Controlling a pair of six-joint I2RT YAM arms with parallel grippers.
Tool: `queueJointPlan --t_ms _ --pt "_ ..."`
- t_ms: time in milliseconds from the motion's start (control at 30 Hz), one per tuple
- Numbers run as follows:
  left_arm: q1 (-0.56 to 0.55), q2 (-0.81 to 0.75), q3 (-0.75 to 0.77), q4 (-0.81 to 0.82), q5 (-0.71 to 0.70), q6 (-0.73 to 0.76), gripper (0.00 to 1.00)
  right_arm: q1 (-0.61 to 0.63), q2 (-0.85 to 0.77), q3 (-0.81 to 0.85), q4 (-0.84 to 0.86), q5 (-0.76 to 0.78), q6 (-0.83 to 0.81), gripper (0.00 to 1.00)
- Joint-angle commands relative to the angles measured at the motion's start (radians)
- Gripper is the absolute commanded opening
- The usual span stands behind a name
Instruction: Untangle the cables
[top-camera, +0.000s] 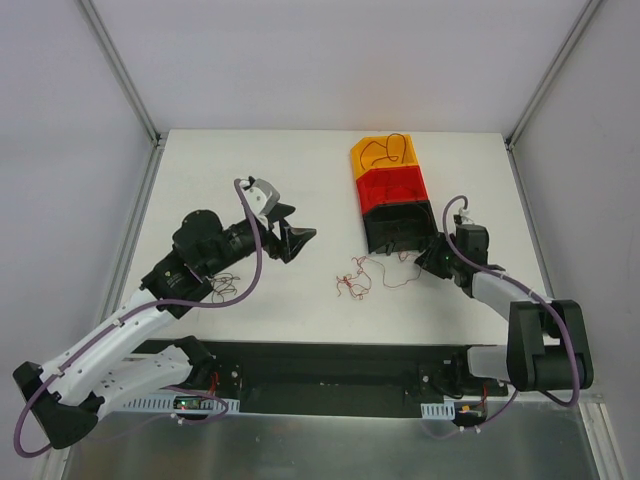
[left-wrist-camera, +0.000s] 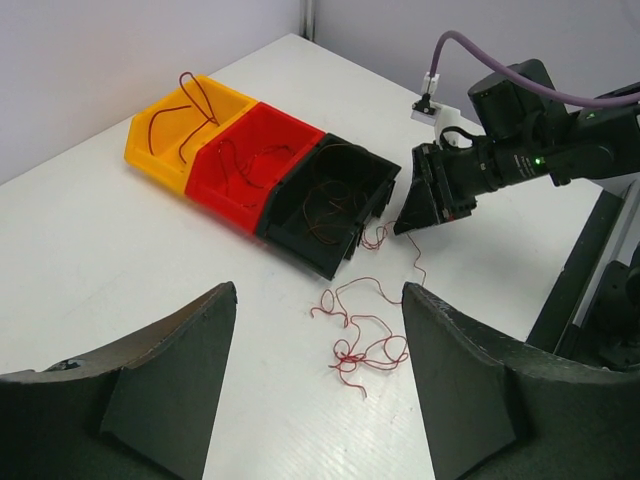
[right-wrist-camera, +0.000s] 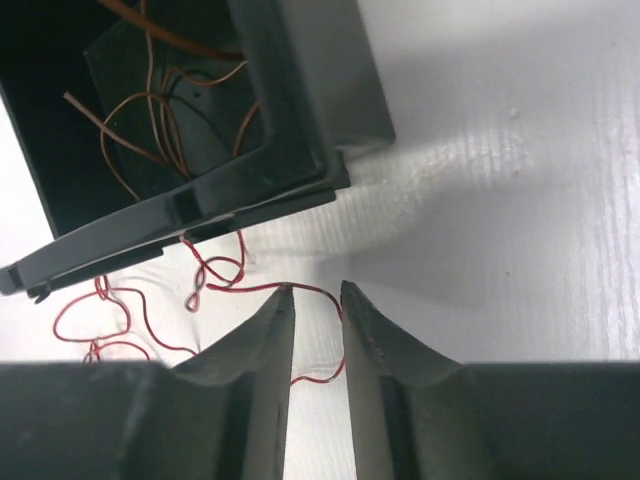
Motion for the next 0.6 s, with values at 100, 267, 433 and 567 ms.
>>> queueJointPlan --t_ms 100,267,433,567 --pt "-0.009 0.018 0.046 0.005 0.008 -0.002 0.67 0.043 -0.108 -0.014 0.08 -0.019 -0.045 0.08" --pt "-0.008 0.027 0.049 0.002 0.011 -0.005 0.67 0.077 -0.185 -0.013 0.06 -0.032 -0.045 0.0" --pt "-0.008 0.036 0.052 -0.003 0.014 -0.008 0.68 0.143 -0.251 0.018 0.058 -0.081 -0.042 0.0" --pt "-0.009 0.045 0.057 -0.004 0.015 -0.01 0.69 0.244 -0.261 0.076 0.078 -0.156 -0.039 0.01"
